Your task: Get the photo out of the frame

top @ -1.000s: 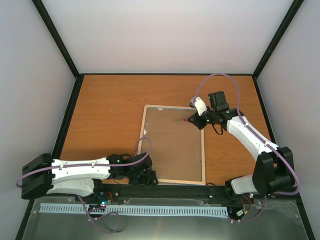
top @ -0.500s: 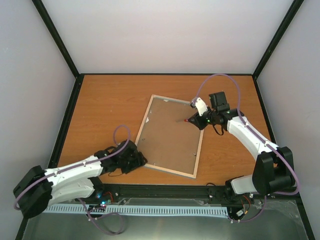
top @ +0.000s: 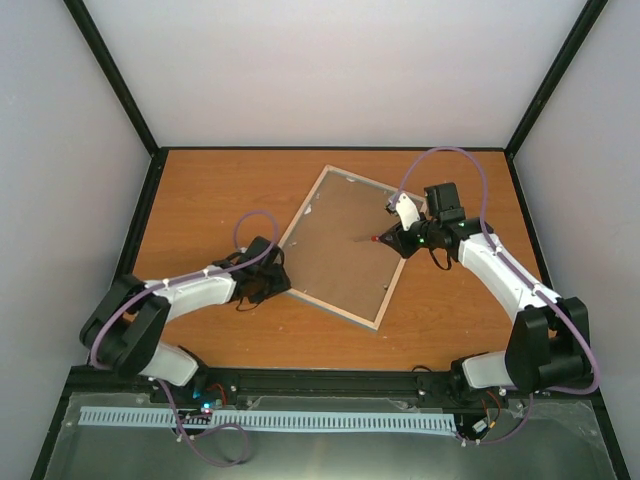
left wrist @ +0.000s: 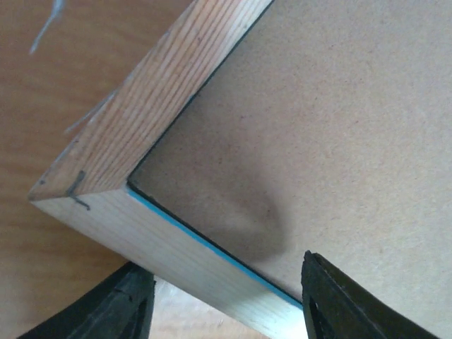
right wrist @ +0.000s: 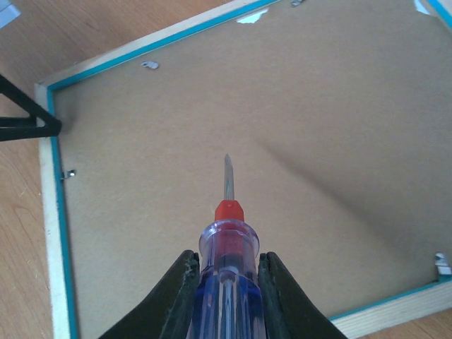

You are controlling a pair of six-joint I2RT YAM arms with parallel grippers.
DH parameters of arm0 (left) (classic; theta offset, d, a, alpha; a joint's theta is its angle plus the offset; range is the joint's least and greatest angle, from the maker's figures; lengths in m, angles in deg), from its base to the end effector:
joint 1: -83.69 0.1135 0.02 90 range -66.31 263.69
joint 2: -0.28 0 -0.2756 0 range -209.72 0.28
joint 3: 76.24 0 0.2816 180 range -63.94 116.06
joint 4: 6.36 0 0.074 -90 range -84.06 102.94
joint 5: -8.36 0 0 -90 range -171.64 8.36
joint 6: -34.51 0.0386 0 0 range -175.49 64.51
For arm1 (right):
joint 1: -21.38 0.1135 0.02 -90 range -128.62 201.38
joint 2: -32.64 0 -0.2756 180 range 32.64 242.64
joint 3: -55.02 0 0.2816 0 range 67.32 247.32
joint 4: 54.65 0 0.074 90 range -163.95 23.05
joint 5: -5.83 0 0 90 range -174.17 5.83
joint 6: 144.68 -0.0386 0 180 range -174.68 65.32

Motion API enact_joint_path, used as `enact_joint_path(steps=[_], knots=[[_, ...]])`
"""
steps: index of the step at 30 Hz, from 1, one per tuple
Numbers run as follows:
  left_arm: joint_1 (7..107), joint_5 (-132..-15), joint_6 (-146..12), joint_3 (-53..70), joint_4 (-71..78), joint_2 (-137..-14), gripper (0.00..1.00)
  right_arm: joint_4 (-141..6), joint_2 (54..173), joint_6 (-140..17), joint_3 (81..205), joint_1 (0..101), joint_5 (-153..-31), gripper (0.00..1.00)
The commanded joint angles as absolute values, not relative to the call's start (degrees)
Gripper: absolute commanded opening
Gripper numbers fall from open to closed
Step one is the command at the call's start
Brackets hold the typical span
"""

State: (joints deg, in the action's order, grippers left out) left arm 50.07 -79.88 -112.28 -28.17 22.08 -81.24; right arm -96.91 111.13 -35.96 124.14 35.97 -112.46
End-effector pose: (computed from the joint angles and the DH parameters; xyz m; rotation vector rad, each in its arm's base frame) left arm 0.2220 -0.1490 0.1316 -0.5459 2.7161 -0.5222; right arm 0.2953 0.0958 0.2530 -0.8892 2.2382 0.5742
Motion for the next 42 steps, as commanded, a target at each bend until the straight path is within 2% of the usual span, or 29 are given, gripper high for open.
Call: enact_joint_path(steps=[1,8,11,16,21,25,32,37,42], knots=[[50.61,-81.38,-108.7,-25.06,20.9,-87.59,0.55,-95.78,109.43,-35.18,123.65,35.45,-114.13,0.03],[51.22,-82.45,-105.66,-21.35,20.99,-94.44,0.4,-96.08,108.92,-35.03,123.54,35.52,-114.65,0.03],[53.28,-81.25,-103.44,-20.63,21.18,-95.23,0.39,-96.07,108.6,-34.99,123.48,34.37,-115.04,0.03],[54.16,-81.35,-100.91,-19.93,21.35,-90.78,0.52,-96.09,107.18,-35.3,123.55,32.94,-115.37,0.03],[50.12,-82.8,-108.61,-20.1,22.55,-81.92,0.62,-95.72,106.11,-35.65,123.46,31.07,-115.03,0.03],[41.59,-87.02,-118.84,-17.52,23.52,-80.7,0.64,-95.69,106.31,-35.75,123.54,30.11,-114.96,0.03],[34.39,-89.48,-139.13,1.24,45.05,-94.94,0.62,-95.68,106.56,-36.19,123.46,29.62,-115.73,0.03],[33.24,-88.56,-143.06,6.02,45.91,-102.01,0.62,-96.01,106.84,-35.93,123.49,29.56,-116.26,0.03],[33.24,-86.41,-144.58,10.52,49.21,-107.78,0.57,-95.9,106.29,-35.85,123.22,29.26,-116.34,0.03]])
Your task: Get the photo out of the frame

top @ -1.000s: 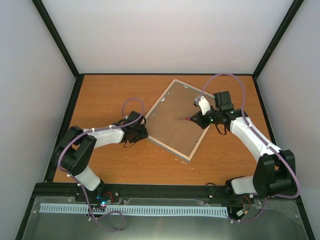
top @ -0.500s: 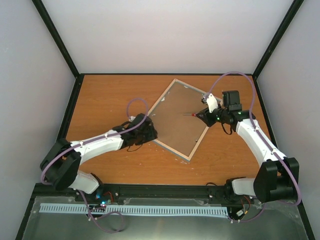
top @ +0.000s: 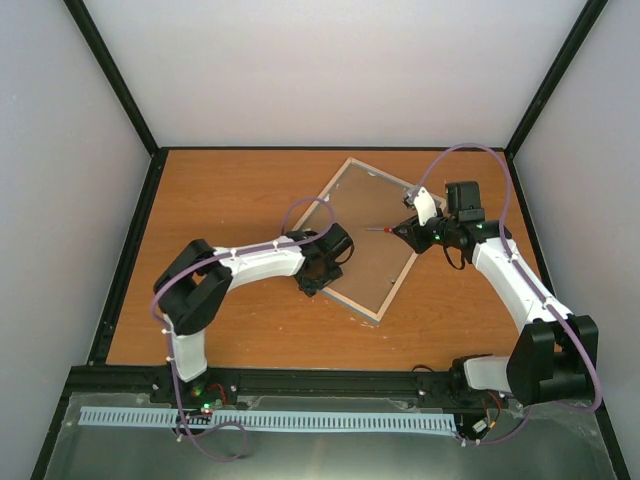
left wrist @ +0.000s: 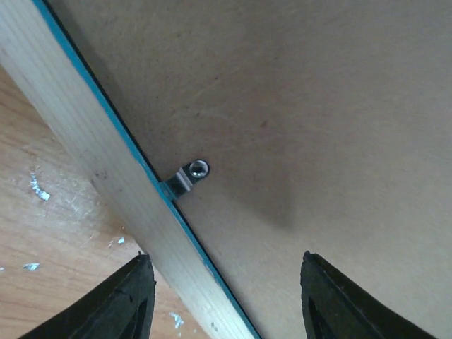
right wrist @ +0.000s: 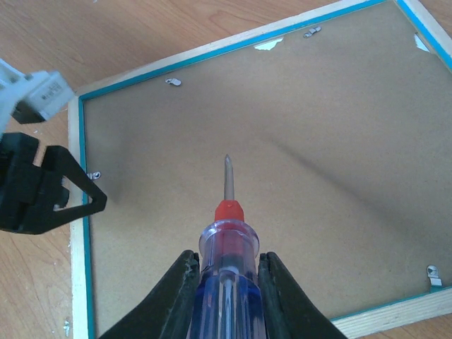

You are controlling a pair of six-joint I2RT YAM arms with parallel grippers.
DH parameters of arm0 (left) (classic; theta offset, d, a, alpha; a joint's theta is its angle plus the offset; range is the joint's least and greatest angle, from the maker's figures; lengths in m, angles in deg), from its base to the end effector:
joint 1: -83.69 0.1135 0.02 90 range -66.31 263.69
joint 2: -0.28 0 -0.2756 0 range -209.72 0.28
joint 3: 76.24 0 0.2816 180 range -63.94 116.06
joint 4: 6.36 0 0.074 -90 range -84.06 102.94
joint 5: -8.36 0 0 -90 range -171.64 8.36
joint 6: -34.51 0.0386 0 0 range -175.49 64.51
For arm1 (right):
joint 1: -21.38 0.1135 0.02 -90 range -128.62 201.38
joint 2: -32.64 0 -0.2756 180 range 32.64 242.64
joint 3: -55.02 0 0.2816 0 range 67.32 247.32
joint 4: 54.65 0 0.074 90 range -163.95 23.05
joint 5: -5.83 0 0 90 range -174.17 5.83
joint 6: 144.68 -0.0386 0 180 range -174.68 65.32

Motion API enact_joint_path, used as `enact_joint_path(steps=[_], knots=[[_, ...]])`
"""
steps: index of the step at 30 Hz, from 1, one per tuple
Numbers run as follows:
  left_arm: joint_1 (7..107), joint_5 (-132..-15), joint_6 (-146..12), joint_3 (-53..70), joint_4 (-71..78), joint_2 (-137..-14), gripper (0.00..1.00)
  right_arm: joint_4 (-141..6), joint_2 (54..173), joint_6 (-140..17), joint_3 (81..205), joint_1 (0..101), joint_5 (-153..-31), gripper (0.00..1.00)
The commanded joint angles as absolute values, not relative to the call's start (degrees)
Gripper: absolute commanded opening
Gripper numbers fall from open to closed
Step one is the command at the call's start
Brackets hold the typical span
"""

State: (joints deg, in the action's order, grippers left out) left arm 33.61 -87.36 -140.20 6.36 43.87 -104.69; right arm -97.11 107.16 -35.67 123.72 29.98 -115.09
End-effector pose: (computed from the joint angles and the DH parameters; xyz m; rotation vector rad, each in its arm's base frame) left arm 0.2501 -0.2930 0.1653 -0.8880 2.7737 -0.3555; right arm 0.2916 0.0642 0.2706 -0.7900 2.1917 0.5581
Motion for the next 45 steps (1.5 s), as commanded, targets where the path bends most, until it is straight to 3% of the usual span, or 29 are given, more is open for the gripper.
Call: enact_joint_path(steps=[1,5,14,20,33,45], knots=[[33.24,-86.39,-145.01,10.71,49.14,-108.32,0.56,-95.87,106.27,-35.87,123.17,29.29,-116.43,0.03],[33.24,-86.72,-145.19,11.35,48.31,-110.27,0.53,-96.08,106.71,-35.53,123.36,29.29,-116.94,0.03],[33.7,-88.21,-143.32,10.55,48.17,-110.76,0.24,-96.15,106.4,-35.46,123.39,29.12,-117.01,0.03],[36.82,-87.75,-134.83,2.39,43.39,-107.08,0.08,-96.15,106.03,-35.51,123.19,28.68,-117.2,0.03],[40.32,-79.32,-103.16,-14.52,32.06,-96.38,0.03,-96.62,106.7,-35.4,123.3,28.32,-118.83,0.03],[42.04,-80.54,-91.52,-18.2,30.6,-92.53,0.01,-96.85,107.9,-35.14,123.19,28.32,-120.78,0.03]])
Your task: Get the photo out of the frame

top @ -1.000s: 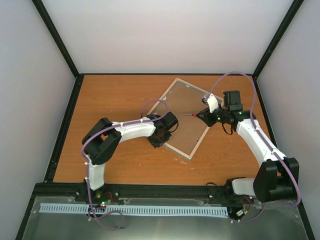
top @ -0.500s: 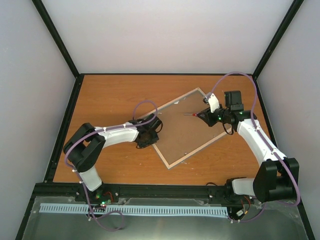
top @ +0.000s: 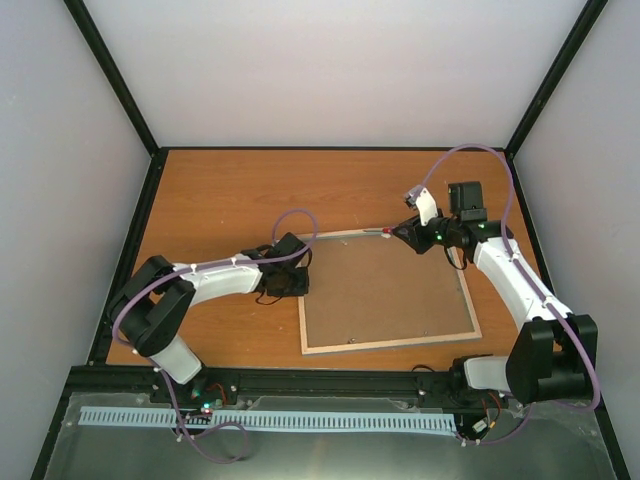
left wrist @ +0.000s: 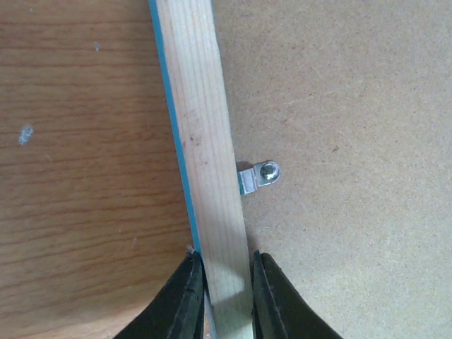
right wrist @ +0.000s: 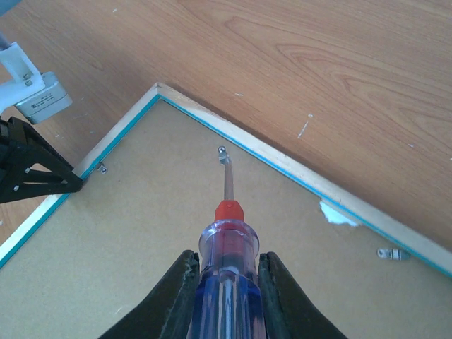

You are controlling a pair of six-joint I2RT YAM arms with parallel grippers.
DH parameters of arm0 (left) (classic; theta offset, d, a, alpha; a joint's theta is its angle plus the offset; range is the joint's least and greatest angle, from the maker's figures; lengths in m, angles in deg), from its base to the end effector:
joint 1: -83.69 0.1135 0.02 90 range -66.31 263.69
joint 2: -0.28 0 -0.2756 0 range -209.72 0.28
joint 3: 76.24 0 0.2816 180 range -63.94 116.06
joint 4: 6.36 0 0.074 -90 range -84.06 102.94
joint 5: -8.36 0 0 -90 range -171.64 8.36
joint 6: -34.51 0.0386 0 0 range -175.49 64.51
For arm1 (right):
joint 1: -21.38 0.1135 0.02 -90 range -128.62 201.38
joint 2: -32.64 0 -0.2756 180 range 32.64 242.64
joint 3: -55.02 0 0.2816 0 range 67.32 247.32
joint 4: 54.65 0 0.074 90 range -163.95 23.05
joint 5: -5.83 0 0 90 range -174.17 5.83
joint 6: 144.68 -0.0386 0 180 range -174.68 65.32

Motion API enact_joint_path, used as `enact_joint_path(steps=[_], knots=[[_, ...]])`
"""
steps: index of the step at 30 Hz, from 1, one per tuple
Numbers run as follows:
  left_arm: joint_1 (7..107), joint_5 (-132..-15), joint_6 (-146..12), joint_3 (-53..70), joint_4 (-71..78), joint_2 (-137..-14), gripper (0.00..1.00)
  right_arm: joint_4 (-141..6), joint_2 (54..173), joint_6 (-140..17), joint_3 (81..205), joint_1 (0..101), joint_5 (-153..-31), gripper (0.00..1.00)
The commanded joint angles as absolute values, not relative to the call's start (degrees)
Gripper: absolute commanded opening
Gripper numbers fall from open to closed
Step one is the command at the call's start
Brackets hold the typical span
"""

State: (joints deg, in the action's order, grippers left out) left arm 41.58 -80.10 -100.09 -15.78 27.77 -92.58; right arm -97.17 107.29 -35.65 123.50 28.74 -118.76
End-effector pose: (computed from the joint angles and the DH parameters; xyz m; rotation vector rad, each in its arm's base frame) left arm 0.2340 -0.2129 0.1346 -0.0536 2.8298 -0.4313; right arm 0.2916 0.0598 0.2695 -0.7877 2.1772 0.6242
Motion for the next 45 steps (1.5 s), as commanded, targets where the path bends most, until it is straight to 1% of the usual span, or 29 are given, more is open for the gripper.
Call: enact_joint_path(steps=[1,5,7,9,10,12,13,16,18,22,25,30,33,36,45], knots=[[42.09,-81.11,-91.38,-17.91,30.1,-91.93,0.01,-96.84,107.99,-35.11,123.26,28.32,-121.0,0.03],[42.14,-82.66,-90.23,-16.74,28.01,-88.09,0.05,-98.14,108.8,-34.39,124.28,28.53,-121.73,0.03],[42.19,-82.7,-89.06,-16.52,26.63,-85.38,0.09,-99.46,109.53,-33.79,125.58,28.97,-121.87,0.03],[42.13,-83.23,-88.87,-17.03,25.14,-81.93,0.23,-100.78,110.09,-33.04,126.87,29.98,-121.87,0.03],[42.14,-83.12,-88.75,-17.58,24.37,-79.85,0.32,-101.43,110.41,-32.74,127.49,30.69,-121.73,0.03],[42.19,-82.79,-88.94,-20.19,22.34,-75.49,0.48,-102.99,111.28,-31.99,129.16,32.46,-121.13,0.03],[42.16,-83.17,-89.59,-21.33,21.86,-73.27,0.52,-103.57,111.66,-31.68,129.84,33.43,-120.64,0.03],[42.27,-85.2,-93.05,-23.77,23.21,-68.22,0.57,-105.25,112.82,-31.08,131.8,37.38,-118.84,0.03],[42.2,-85.45,-95.63,-24.62,25.01,-66.17,0.58,-105.77,113.71,-31.09,132.84,40.05,-117.57,0.03],[42.14,-82.08,-100.12,-28.27,24.73,-63.36,0.58,-105.89,116.36,-31.55,134.48,46.3,-115.72,0.03],[42.17,-78.81,-101.93,-32.15,21.79,-62.6,0.54,-106.34,119.26,-31.98,136.26,50.35,-115.03,0.03],[42.12,-76.7,-104.51,-37.38,17.05,-62.84,0.5,-107.22,124.25,-31.83,139.58,55.19,-113.25,0.03],[42.15,-75.81,-104.94,-38.79,14.05,-63.93,0.49,-107.55,126.85,-31.93,141.25,56.48,-112.95,0.03],[42.14,-75.72,-105.14,-39.02,12.49,-65.52,0.49,-108.23,129.5,-31.92,143.1,57.34,-112.81,0.03],[42.14,-77.16,-103.34,-35.68,11.59,-73.14,0.47,-108.72,132.98,-32.63,145.32,58.38,-113.84,0.03]])
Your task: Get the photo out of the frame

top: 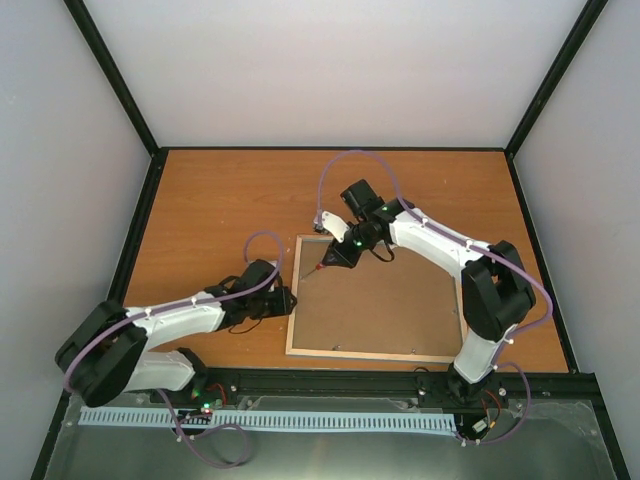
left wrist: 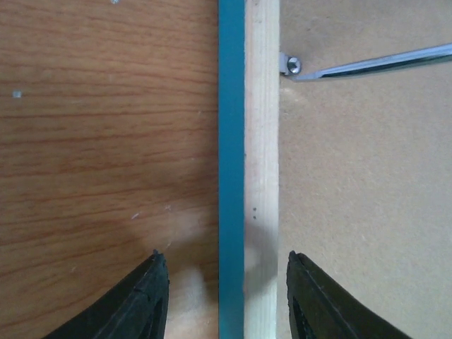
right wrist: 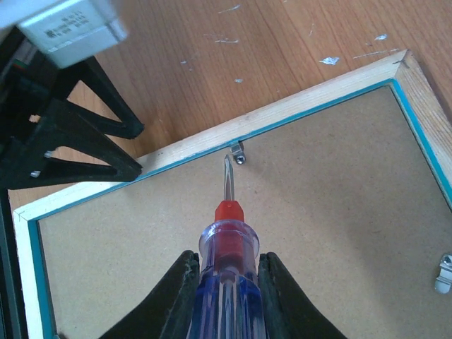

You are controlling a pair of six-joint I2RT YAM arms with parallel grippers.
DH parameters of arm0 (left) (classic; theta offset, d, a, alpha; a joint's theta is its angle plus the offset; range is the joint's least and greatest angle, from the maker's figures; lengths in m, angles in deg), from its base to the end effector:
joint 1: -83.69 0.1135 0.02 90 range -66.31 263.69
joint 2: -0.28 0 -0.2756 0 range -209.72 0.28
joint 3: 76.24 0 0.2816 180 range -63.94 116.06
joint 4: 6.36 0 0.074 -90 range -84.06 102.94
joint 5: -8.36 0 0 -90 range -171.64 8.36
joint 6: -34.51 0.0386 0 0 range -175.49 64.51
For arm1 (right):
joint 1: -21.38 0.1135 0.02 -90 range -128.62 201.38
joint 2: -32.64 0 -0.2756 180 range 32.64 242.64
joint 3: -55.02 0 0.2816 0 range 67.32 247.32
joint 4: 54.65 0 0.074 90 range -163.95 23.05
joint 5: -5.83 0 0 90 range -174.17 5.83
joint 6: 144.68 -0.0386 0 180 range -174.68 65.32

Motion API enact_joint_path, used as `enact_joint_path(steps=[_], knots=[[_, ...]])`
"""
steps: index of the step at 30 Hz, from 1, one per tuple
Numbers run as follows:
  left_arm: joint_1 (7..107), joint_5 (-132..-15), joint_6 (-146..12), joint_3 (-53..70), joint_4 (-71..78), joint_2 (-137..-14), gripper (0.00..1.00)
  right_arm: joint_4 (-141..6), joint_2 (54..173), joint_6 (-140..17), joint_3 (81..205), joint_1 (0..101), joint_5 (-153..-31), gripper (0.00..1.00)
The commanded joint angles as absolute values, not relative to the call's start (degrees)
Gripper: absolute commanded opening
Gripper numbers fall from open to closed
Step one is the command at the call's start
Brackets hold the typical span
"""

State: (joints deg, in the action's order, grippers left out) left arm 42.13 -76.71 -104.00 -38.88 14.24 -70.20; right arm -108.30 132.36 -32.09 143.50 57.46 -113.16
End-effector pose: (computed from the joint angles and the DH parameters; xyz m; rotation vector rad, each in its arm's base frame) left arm 0.1701 -0.1553 0.1287 -0.1241 2.6644 -0.6994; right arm 0.3029 0.2439 0.2327 -1.4421 2.2523 0.7553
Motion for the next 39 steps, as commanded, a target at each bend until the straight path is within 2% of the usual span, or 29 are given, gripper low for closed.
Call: enact_joint_path(steps=[1,9,30,37,39], knots=[[42.14,-77.18,-103.24,-35.24,11.35,-74.08,0.46,-108.7,133.07,-32.67,145.36,58.43,-113.87,0.03],[42.14,-76.2,-102.33,-32.65,9.18,-79.59,0.43,-108.57,133.52,-32.58,144.88,58.56,-114.05,0.03],[42.12,-76.3,-104.71,-34.47,8.45,-83.09,0.22,-106.67,134.66,-36.73,144.83,58.89,-109.66,0.03],[42.12,-76.63,-105.08,-35.0,8.38,-83.71,0.03,-107.5,133.7,-37.8,144.93,59.0,-106.03,0.03],[42.13,-76.63,-105.31,-35.17,8.17,-83.99,0.01,-107.77,133.46,-38.03,144.93,59.09,-104.43,0.03]])
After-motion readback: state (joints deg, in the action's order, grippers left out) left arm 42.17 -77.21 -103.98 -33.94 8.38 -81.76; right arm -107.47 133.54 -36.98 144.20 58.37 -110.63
